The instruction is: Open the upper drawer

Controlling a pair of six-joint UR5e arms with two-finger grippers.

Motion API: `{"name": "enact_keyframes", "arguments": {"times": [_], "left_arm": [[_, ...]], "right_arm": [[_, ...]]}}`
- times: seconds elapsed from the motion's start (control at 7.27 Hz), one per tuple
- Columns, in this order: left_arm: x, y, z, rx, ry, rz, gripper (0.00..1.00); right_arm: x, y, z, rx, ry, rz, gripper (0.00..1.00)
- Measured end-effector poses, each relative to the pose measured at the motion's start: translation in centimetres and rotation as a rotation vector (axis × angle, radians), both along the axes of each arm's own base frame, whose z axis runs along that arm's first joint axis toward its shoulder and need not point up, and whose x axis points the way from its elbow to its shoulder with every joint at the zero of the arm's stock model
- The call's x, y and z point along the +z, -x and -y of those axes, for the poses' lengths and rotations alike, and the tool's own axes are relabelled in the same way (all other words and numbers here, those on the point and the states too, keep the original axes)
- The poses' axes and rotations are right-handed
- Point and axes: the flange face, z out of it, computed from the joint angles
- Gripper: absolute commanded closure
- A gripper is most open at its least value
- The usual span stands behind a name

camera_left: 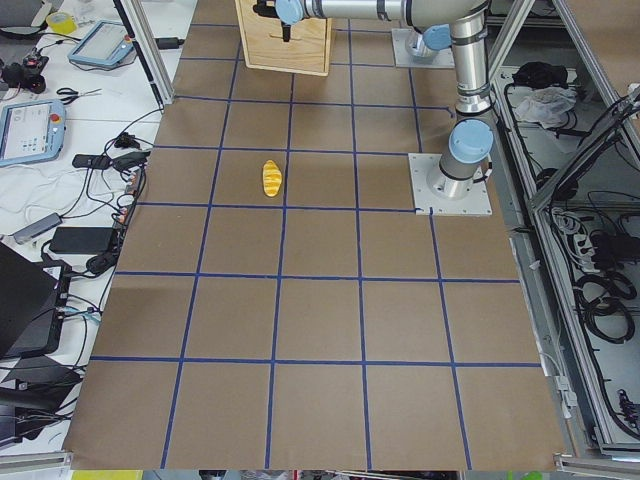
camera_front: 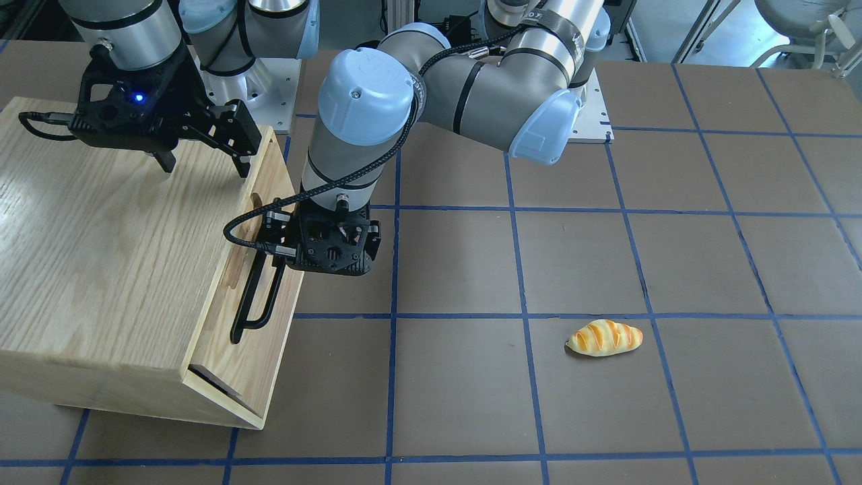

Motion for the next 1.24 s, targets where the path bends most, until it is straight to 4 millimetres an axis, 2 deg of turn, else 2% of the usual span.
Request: {"name": "enact_keyframes", "arguments": {"times": [0.69,1.24], "left_arm": [[0.3,-0.8,0.4,-0.022,0.024,0.021,0.00],[0.7,-2.6,1.3,-0.030,0.039,0.051,0.00]], "right_arm": [[0.0,0.0,0.0,0.000,0.000,-0.001,0.00],[0.0,0.0,0.0,0.000,0.000,0.000,0.00]]}}
